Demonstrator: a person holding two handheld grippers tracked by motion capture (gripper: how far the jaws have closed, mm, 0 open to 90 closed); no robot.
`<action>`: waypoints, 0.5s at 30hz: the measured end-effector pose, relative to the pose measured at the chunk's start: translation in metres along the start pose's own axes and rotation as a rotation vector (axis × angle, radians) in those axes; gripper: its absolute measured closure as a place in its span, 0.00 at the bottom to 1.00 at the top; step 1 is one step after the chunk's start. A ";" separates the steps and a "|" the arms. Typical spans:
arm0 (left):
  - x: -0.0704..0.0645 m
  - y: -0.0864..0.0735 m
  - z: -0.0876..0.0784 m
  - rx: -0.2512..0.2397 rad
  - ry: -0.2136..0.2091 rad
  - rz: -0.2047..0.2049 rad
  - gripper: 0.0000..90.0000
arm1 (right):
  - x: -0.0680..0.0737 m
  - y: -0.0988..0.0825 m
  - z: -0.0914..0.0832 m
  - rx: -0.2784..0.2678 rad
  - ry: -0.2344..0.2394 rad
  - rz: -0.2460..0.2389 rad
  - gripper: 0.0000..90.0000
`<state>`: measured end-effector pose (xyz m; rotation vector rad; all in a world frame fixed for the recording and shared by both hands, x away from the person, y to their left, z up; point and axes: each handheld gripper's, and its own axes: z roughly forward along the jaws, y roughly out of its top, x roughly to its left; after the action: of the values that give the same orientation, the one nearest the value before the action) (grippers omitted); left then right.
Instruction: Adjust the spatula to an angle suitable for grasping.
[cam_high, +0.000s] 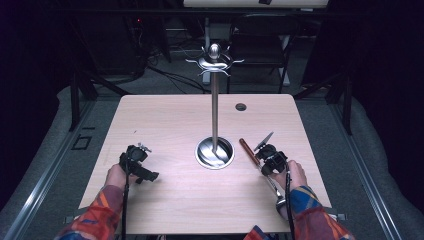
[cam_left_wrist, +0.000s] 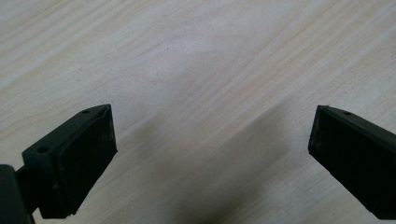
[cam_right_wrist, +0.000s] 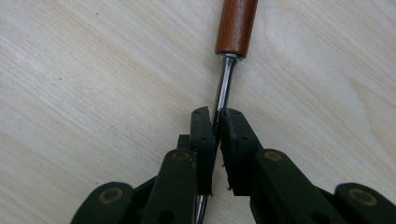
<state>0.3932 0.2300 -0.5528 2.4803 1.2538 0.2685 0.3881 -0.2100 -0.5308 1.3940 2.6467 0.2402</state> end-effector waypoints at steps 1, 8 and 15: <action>-0.001 0.000 0.000 -0.002 0.002 -0.001 0.01 | 0.000 0.000 0.000 -0.004 0.000 0.003 0.92; -0.003 -0.001 -0.001 0.001 0.003 0.000 0.01 | -0.005 0.001 0.003 -0.012 0.022 0.045 0.91; -0.004 -0.001 -0.001 0.007 0.003 0.008 0.01 | -0.007 0.007 0.002 -0.035 0.027 0.051 0.93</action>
<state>0.3898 0.2277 -0.5527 2.4922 1.2490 0.2699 0.3984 -0.2117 -0.5312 1.4585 2.6182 0.3112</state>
